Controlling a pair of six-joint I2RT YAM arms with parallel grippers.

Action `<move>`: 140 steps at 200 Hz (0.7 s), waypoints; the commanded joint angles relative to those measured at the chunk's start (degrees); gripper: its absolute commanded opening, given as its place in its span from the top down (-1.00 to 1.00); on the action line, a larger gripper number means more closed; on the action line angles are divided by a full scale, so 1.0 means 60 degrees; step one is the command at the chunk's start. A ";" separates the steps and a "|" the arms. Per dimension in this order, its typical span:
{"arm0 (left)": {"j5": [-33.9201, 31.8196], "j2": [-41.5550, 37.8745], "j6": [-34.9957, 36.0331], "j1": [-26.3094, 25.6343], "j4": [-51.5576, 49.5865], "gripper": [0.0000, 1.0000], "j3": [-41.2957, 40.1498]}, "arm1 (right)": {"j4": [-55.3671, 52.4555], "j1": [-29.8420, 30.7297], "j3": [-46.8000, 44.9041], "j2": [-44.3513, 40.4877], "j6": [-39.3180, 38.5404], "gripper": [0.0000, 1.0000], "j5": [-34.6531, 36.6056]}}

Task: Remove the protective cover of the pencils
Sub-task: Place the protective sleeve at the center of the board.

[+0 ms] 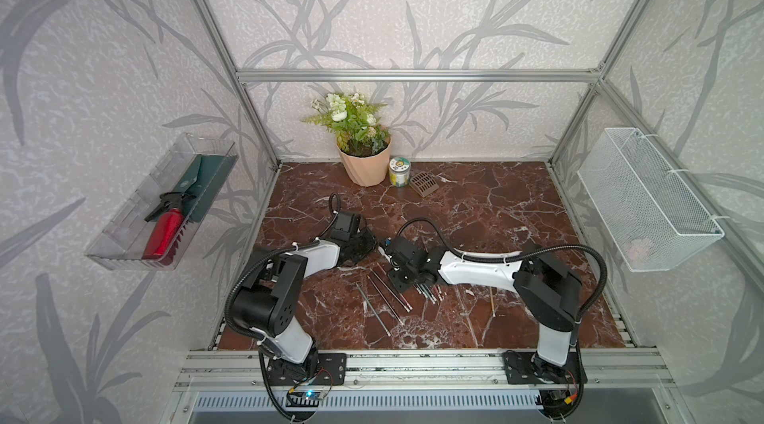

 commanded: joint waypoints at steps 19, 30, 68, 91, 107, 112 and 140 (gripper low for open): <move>-0.0366 0.0197 0.0275 -0.0138 -0.0665 1.00 0.0411 | -0.0084 0.0015 -0.0211 -0.0592 -0.0048 0.32 0.0367; -0.0444 0.0230 0.0318 -0.0156 -0.0803 1.00 0.0487 | -0.0084 0.0025 -0.0249 -0.0589 -0.0014 0.32 0.0398; -0.0787 0.0257 0.0416 -0.0200 -0.1393 1.00 0.0696 | 0.0026 -0.0521 -0.0501 -0.0567 0.0137 0.33 0.0263; -0.0908 0.0269 0.0477 -0.0214 -0.1605 1.00 0.0771 | 0.0090 -0.0597 -0.0615 -0.0621 0.0142 0.32 0.0267; -0.0892 0.0351 0.0509 -0.0217 -0.1649 1.00 0.0821 | 0.0096 -0.0627 -0.0646 -0.0609 0.0148 0.33 0.0266; -0.0875 0.0364 0.0521 -0.0224 -0.1664 1.00 0.0839 | 0.0092 -0.0627 -0.0635 -0.0607 0.0144 0.32 0.0269; -0.0933 0.0389 0.0559 -0.0232 -0.1760 0.94 0.0868 | 0.0106 -0.0644 -0.0626 -0.0534 0.0146 0.32 0.0256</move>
